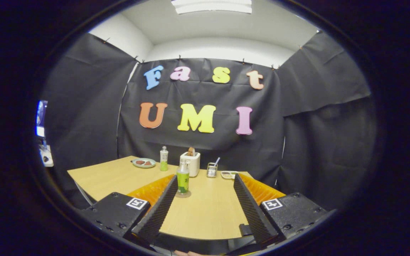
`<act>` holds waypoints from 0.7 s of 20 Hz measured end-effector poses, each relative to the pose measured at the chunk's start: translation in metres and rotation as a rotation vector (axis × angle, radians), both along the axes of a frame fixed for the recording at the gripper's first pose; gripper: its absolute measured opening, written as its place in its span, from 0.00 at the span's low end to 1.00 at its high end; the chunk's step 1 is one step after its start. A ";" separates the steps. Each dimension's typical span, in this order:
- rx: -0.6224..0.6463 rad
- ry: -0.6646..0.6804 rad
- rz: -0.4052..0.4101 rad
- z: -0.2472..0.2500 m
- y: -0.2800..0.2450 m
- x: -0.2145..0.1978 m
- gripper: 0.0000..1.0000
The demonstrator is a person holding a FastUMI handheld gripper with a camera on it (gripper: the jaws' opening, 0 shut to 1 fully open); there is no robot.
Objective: Take the bottle from table, then pour the juice into the cup, finally place the bottle on the coaster
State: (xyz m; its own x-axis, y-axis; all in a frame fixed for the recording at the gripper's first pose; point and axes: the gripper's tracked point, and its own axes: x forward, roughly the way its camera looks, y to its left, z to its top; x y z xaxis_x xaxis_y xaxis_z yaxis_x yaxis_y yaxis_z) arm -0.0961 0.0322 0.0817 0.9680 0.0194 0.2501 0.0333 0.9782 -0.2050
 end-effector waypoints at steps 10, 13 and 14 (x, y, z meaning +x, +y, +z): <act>-0.018 0.014 0.009 -0.006 0.018 -0.006 1.00; 0.046 0.019 0.017 -0.005 0.010 -0.008 1.00; 0.057 0.018 0.022 -0.005 0.009 -0.008 1.00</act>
